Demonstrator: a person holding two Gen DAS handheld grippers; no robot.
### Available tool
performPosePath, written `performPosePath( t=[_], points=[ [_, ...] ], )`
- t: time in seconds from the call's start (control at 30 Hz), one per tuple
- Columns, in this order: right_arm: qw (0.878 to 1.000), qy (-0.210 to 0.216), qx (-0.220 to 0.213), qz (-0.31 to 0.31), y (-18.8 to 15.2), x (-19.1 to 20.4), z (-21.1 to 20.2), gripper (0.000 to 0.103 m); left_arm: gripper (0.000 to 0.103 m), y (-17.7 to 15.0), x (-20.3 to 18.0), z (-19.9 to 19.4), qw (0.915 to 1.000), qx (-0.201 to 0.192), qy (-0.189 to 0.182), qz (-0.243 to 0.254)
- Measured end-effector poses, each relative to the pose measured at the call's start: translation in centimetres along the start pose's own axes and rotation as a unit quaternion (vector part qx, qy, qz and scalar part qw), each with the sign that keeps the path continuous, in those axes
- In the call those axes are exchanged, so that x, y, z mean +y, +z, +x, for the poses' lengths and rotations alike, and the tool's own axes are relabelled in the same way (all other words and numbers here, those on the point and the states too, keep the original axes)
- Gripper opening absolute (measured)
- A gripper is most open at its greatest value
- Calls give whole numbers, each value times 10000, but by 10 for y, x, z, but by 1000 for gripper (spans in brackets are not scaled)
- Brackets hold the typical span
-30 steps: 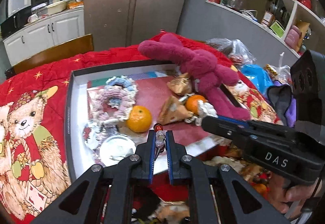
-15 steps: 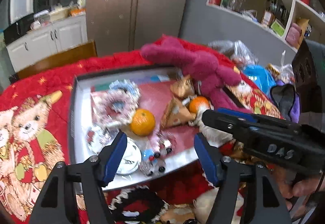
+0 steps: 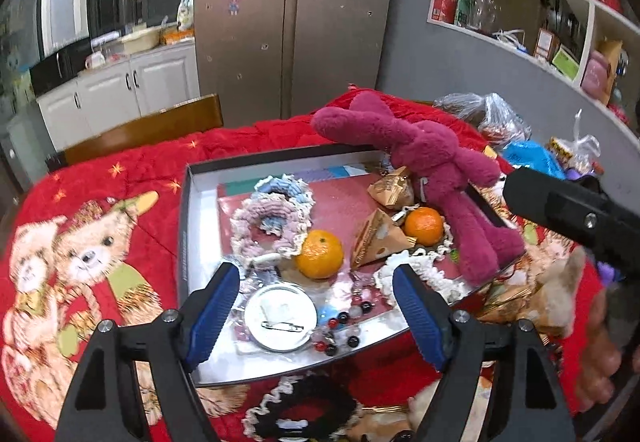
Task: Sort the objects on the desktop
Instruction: 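Carry the scrunchie and bead string into the black tray and open both tools, then withdraw both tools from the tray back toward the toys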
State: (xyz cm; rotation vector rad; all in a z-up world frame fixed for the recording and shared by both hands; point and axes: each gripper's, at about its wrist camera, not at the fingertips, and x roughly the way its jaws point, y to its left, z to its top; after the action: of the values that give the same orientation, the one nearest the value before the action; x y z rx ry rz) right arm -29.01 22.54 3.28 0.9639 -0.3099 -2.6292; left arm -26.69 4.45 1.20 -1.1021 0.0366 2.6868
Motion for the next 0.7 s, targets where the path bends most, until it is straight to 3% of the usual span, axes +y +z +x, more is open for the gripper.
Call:
performPosePath(
  t=[0.33,0.57,0.7],
  points=[
    [9997,252,-56,56,5,2,-16,101,81,3,-8,-19,9975,-391,377,443],
    [9935,719,-845,-248,21,26,-90,103,81,13,-5,-88,9937,-1114,-94,-44],
    [9902,869,-1037,-350,20,46,-129,103,84,6,-15,-142,9882,-1526,60,93]
  ],
)
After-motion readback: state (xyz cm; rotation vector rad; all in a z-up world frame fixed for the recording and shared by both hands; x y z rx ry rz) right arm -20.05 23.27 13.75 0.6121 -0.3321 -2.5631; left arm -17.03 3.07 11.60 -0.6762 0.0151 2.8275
